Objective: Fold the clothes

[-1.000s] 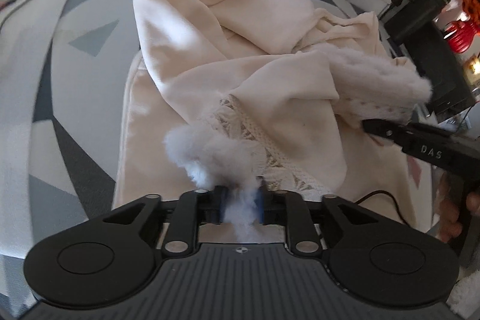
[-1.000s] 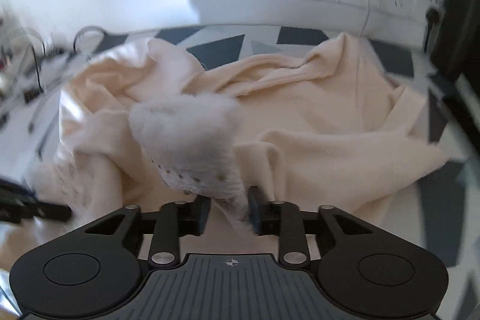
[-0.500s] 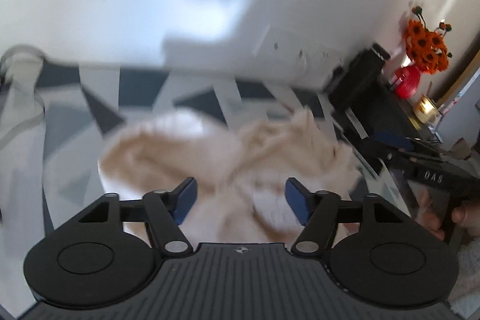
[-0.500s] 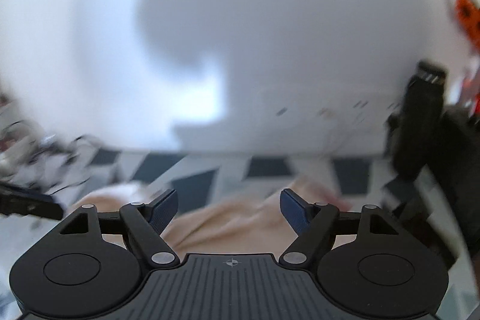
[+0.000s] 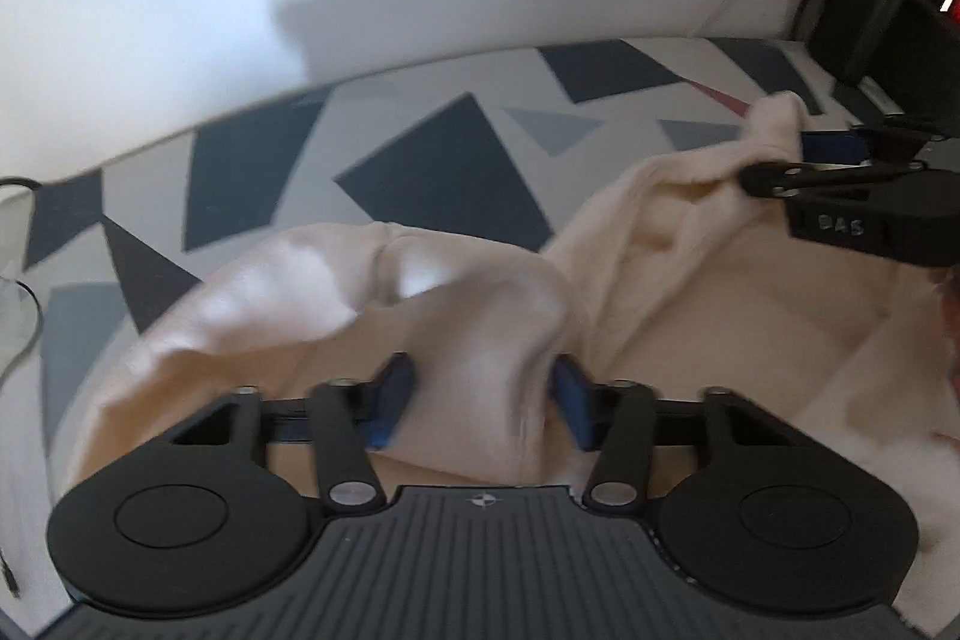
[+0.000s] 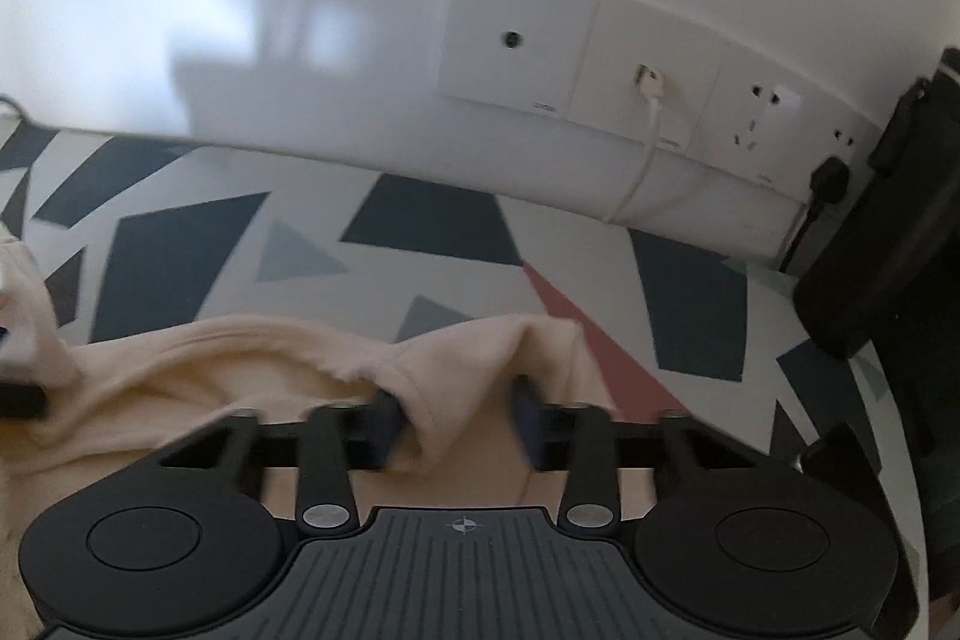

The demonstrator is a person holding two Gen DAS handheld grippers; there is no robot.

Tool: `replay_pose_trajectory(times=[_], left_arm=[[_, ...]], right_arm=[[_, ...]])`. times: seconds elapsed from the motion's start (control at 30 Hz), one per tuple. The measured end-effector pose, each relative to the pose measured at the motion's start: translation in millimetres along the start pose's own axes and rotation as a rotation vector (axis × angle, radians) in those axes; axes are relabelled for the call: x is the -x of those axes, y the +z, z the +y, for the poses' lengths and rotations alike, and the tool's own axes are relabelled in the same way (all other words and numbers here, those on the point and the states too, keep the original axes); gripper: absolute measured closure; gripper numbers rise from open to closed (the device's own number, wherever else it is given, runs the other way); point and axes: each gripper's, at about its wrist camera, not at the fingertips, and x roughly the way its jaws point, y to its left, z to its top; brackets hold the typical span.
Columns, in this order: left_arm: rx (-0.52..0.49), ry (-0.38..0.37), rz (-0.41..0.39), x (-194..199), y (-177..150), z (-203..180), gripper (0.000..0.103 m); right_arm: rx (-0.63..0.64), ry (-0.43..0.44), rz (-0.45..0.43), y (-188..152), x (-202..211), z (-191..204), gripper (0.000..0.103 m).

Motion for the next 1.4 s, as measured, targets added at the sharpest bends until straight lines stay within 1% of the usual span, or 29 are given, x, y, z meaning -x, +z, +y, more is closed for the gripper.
replay_pose_trajectory(times=[0.03,0.1,0.13,0.17,0.2,0.23,0.3,0.33,0.37,0.4,0.43,0.47,0.5,0.67,0.77,0.83,0.9,1.0,1.1,1.13,1.17,1.2,1.23,1.27,1.3,1.4], left_arm=[[0.030,0.006,-0.015,-1,2,7,0.071],[0.125,0.024,-0.057,-1,14,25,0.073],[0.173,0.041,-0.083,0,21,35,0.073],[0.223,0.054,-0.109,0,28,46,0.073],[0.272,0.054,-0.132,1,34,56,0.073],[0.317,0.046,-0.151,1,39,66,0.072],[0.391,0.033,-0.188,3,48,83,0.070],[0.397,0.037,-0.200,5,51,87,0.068],[0.392,0.047,-0.208,8,52,88,0.066],[0.384,0.057,-0.213,11,52,89,0.062],[0.378,0.062,-0.214,13,51,89,0.059],[0.376,0.062,-0.208,14,48,90,0.058],[0.376,0.061,-0.199,13,46,92,0.058],[0.352,0.069,-0.140,9,26,95,0.052],[0.314,0.106,-0.116,6,13,97,0.052],[0.293,0.142,-0.105,3,3,99,0.052],[0.280,0.171,-0.091,1,-5,103,0.052],[0.263,0.211,-0.066,-4,-16,110,0.052],[0.252,0.270,-0.051,-12,-23,115,0.052],[0.252,0.283,-0.050,-14,-24,116,0.050],[0.259,0.287,-0.052,-15,-25,119,0.048],[0.270,0.288,-0.053,-16,-26,121,0.044],[0.275,0.289,-0.053,-16,-26,123,0.042],[0.275,0.289,-0.053,-17,-26,123,0.040],[0.274,0.289,-0.053,-17,-26,124,0.040],[0.274,0.288,-0.052,-18,-27,127,0.040]], right_arm=[[-0.033,-0.001,-0.010,4,-2,-6,0.084],[-0.118,-0.008,-0.057,14,-3,-19,0.084],[-0.161,-0.009,-0.079,18,-4,-26,0.078],[-0.206,0.003,-0.100,20,-4,-31,0.068],[-0.250,0.014,-0.120,22,-4,-36,0.063],[-0.292,0.031,-0.135,24,-5,-41,0.060],[-0.327,0.092,-0.118,27,-11,-50,0.062],[-0.318,0.097,-0.102,27,-13,-51,0.059],[-0.308,0.102,-0.087,27,-14,-51,0.053],[-0.299,0.106,-0.074,26,-16,-51,0.050],[-0.290,0.102,-0.065,26,-15,-51,0.044],[-0.280,0.097,-0.057,25,-14,-51,0.039],[-0.274,0.092,-0.051,24,-13,-51,0.037],[-0.292,0.049,-0.076,11,-2,-60,0.035],[-0.302,0.019,-0.088,4,3,-65,0.036],[-0.299,-0.030,-0.067,-1,0,-73,0.036],[-0.299,-0.054,-0.035,-9,-4,-80,0.037],[-0.262,-0.021,0.032,-21,-12,-80,0.041],[-0.207,-0.011,0.049,-27,-17,-70,0.044],[-0.192,-0.020,0.051,-27,-19,-67,0.050],[-0.176,-0.034,0.052,-26,-22,-65,0.070],[-0.163,-0.046,0.047,-25,-23,-64,0.078],[-0.162,-0.059,0.039,-25,-23,-65,0.101],[-0.176,-0.102,0.042,-25,-24,-68,0.101],[-0.211,-0.128,0.036,-26,-25,-73,0.101],[-0.278,-0.234,0.022,-25,-21,-84,0.103]])
